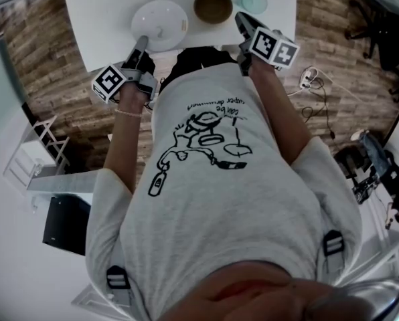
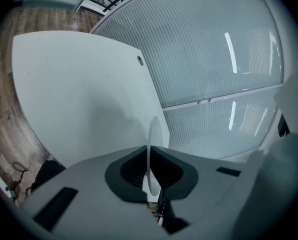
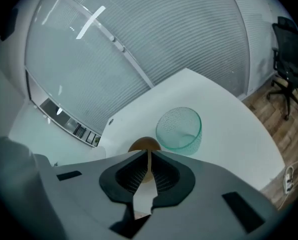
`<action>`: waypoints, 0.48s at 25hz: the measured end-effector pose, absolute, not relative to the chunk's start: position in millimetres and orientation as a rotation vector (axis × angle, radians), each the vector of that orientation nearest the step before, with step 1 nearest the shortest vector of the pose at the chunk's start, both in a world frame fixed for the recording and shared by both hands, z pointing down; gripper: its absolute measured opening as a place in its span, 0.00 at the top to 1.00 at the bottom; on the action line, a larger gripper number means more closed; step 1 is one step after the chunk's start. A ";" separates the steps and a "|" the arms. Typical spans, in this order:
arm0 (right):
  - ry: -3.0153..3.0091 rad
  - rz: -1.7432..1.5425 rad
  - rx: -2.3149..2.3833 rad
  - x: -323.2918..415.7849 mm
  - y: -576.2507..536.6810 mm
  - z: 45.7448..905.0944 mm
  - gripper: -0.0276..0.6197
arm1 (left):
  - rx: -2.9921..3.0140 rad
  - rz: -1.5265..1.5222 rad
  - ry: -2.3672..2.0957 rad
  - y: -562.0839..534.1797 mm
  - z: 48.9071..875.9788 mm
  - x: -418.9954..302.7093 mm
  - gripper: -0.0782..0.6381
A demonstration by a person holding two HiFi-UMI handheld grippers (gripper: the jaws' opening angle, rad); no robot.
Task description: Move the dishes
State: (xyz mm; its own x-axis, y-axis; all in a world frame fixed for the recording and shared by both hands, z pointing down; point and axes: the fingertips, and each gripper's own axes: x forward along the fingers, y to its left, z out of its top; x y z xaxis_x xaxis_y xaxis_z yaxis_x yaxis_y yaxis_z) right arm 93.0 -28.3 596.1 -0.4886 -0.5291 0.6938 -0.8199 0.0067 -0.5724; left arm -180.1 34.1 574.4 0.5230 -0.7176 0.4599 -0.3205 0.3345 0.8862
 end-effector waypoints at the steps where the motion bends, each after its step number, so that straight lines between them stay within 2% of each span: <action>1: -2.048 1.424 1.380 92.2 -27.9 586.7 0.88 | 1.259 -0.332 -1.051 35.4 574.5 -180.8 0.88; 12: -2.552 0.614 1.085 46.4 -32.5 478.1 0.90 | 1.255 -0.337 -1.076 34.4 586.1 -185.9 0.88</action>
